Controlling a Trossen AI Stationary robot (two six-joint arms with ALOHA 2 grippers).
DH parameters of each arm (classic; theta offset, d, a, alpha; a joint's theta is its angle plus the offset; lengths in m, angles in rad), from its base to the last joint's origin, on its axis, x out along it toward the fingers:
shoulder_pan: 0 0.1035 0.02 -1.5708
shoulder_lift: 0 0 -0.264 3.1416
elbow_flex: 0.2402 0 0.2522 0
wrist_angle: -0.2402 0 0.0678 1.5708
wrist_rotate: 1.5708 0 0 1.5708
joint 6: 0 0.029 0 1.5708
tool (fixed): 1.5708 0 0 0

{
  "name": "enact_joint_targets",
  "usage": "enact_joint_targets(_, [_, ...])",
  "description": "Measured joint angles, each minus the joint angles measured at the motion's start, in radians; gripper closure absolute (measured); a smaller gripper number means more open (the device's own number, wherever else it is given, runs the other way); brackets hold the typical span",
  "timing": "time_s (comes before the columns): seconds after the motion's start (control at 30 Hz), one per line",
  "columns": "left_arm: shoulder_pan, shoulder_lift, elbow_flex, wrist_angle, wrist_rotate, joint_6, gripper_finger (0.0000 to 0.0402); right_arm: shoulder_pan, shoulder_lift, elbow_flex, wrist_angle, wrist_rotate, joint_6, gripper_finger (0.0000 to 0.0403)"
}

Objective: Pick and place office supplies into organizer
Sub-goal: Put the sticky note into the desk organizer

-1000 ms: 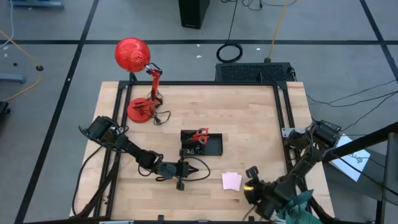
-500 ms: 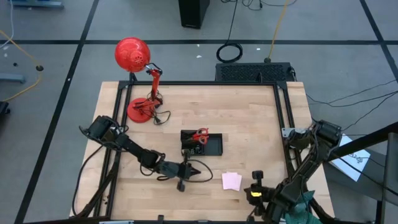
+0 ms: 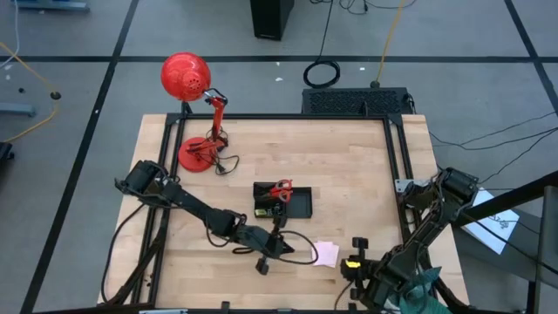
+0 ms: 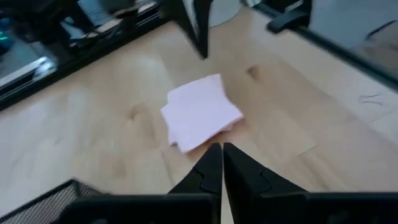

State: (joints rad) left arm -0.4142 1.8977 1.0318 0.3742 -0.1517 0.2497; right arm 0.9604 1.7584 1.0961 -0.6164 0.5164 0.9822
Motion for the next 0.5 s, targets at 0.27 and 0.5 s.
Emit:
enact_joint_targets(0.27, [0.056,0.000,0.001,0.039,0.133,-0.099,0.0390,-0.024,0.000,-0.071,0.052,-0.108,-0.219,0.0384])
enact_joint_targets(0.5, [0.061,0.000,0.000,0.045,0.198,-0.148,0.0394,0.012,0.000,-0.119,0.002,0.022,-0.238,0.0400])
